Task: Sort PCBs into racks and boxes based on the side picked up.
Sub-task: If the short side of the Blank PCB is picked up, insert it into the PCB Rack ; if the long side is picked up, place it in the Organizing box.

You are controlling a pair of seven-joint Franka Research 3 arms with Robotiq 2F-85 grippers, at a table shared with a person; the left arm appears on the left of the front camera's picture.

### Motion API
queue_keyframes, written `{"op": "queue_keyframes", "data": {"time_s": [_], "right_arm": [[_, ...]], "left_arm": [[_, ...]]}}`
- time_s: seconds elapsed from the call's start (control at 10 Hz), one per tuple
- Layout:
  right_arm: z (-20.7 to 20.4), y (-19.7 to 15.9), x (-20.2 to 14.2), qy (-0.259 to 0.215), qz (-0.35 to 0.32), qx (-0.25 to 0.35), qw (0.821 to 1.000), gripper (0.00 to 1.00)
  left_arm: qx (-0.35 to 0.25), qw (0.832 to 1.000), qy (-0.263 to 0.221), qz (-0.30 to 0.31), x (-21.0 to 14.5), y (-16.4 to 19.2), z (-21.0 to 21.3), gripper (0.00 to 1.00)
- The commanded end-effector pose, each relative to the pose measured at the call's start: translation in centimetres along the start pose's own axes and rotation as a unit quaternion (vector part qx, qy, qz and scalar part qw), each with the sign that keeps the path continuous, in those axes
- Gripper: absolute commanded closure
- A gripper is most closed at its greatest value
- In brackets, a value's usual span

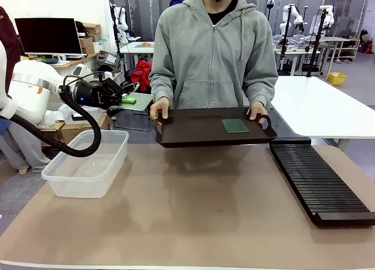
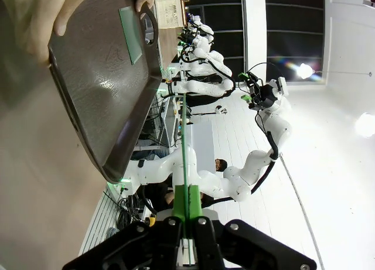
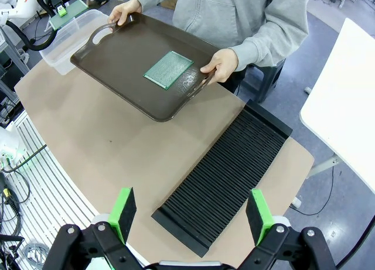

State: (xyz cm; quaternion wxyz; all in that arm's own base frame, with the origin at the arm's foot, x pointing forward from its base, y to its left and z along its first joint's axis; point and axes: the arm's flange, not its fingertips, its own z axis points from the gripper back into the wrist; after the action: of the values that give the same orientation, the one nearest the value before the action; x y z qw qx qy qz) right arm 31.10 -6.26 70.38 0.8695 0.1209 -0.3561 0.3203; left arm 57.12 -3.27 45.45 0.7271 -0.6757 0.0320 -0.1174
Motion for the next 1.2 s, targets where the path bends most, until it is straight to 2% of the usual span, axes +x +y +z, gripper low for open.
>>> {"op": "queue_keyframes", "data": {"time_s": [0.0,0.2,0.4,0.6,0.7,0.9,1.1], "right_arm": [[-0.1,0.2,0.0,-0.002,-0.002,0.0,1.0,0.0],[-0.1,0.2,0.0,-0.002,-0.002,0.0,1.0,0.0],[-0.1,0.2,0.0,-0.002,-0.002,0.0,1.0,0.0],[-0.1,0.2,0.0,-0.002,-0.002,0.0,1.0,0.0],[-0.1,0.2,0.0,-0.002,-0.002,0.0,1.0,0.0],[-0.1,0.2,0.0,-0.002,-0.002,0.0,1.0,0.0],[-0.1,0.2,0.0,-0.002,-0.002,0.0,1.0,0.0]], "left_arm": [[-0.003,1.0,-0.004,-0.003,0.0,0.0,0.1,1.0],[0.0,1.0,0.0,0.0,0.0,0.0,0.0,0.97],[0.07,0.997,0.005,0.02,-0.4,-0.7,0.8,0.97],[0.146,0.989,0.012,-0.021,-1.0,-2.9,2.4,0.97],[0.186,0.982,0.009,-0.04,-1.4,-3.8,3.4,0.97],[0.264,0.964,-0.001,-0.039,-2.1,-4.4,4.7,0.97],[0.362,0.932,-0.016,-0.016,-2.1,-4.2,6.7,0.97]]}}
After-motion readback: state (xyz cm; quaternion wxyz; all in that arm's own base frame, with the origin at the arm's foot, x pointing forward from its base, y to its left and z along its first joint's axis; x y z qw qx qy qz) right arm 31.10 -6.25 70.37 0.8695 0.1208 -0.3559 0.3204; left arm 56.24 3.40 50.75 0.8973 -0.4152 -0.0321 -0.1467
